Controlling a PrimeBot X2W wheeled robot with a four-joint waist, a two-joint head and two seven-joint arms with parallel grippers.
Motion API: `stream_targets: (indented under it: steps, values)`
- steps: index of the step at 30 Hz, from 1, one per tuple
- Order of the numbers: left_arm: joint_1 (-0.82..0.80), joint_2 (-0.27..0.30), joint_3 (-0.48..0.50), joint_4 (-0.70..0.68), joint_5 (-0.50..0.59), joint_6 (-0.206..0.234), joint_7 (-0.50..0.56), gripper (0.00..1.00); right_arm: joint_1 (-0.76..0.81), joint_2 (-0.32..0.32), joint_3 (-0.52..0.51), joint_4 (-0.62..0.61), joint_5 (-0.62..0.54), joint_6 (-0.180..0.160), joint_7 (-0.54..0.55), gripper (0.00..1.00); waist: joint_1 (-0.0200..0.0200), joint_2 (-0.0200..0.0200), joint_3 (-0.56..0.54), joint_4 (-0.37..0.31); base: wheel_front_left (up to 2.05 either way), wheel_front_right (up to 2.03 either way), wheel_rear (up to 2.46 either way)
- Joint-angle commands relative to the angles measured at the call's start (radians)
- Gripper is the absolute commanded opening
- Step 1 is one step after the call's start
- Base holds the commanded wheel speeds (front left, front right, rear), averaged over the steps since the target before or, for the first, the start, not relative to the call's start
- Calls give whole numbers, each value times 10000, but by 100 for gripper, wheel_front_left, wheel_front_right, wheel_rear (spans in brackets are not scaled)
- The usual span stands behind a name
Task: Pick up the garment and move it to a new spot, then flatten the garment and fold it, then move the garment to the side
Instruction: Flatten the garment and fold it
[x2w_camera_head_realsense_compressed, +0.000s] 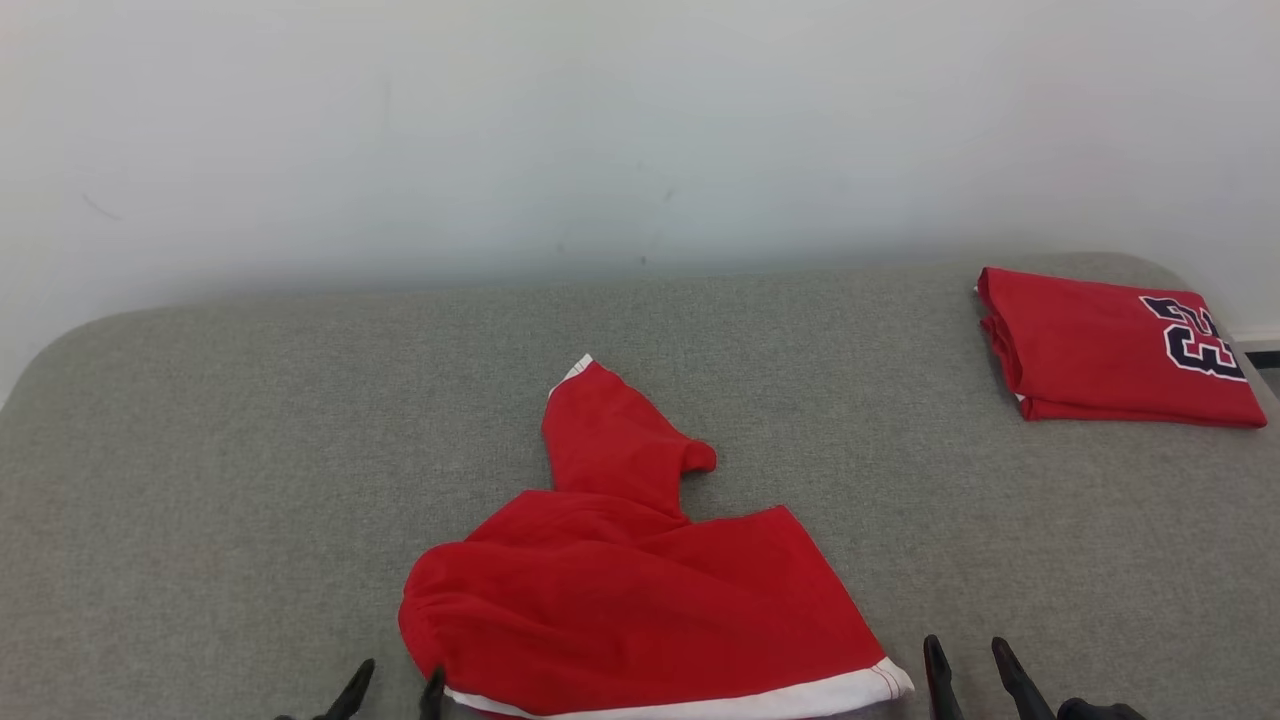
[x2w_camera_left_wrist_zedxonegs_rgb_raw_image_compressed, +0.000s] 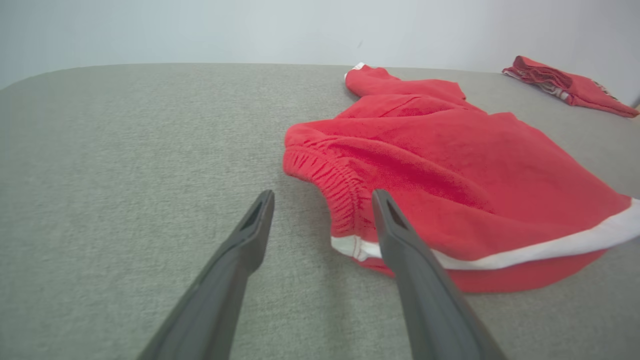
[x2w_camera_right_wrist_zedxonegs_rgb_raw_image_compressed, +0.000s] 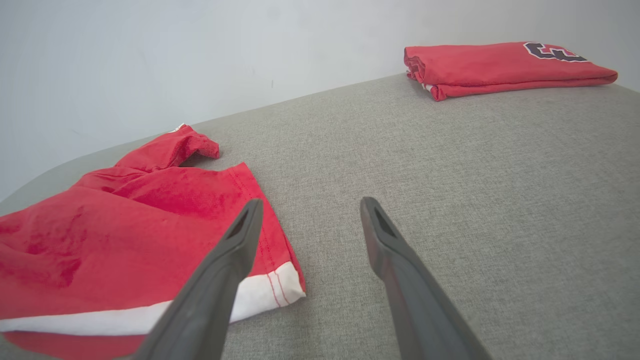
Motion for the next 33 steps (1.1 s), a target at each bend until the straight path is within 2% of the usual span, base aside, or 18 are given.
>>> stream_targets:
  steps: [1, 3, 7, 16, 29, 30, 31, 32, 33]
  values:
    - [266, 191, 135, -190, -110, 61, 13, 100, 75, 27, -7, 7, 70, -28, -67, 100, 0, 0, -3, 42, 0, 0, 0]
    - [421, 491, 132, -312, 28, 112, 150, 100, 36, 30, 33, 14, 56, -28, -75, 100, 0, 0, 19, 31, 0, 0, 0]
    - [506, 734, 229, -231, -82, 116, 277, 100, -54, 28, 133, 27, 31, -28, -86, 100, 0, 0, 68, -116, 0, 0, 0]
    - [176, 644, -200, 303, -44, -69, 370, 100, -93, -61, 87, 65, -11, -28, -97, 100, 0, 0, 196, -549, 0, 0, 0]
    - [-662, 588, -860, 1296, 200, -250, 242, 100, -121, -131, 35, -46, -64, -28, -53, 100, 0, 0, 244, -731, 0, 0, 0]
    - [-706, 574, -915, 1358, 202, -269, 214, 90, -112, -132, 24, -56, -72, -28, -50, 100, 0, 0, 241, -729, 0, 0, 0]
    - [-752, 568, -963, 1394, 220, -287, 171, 57, -99, -132, 11, -69, -86, -26, -53, 100, 0, 0, 237, -724, 0, 0, 0]
    - [-786, 562, -993, 1429, 217, -279, 146, 34, -78, -131, -3, -81, -102, -28, -53, 100, 0, 0, 232, -711, 0, 0, 0]
    - [-779, 562, -1029, 1452, 206, -270, 130, 0, -55, -131, -2, -87, -109, -28, -54, 100, 0, 0, 225, -688, 0, 0, 0]
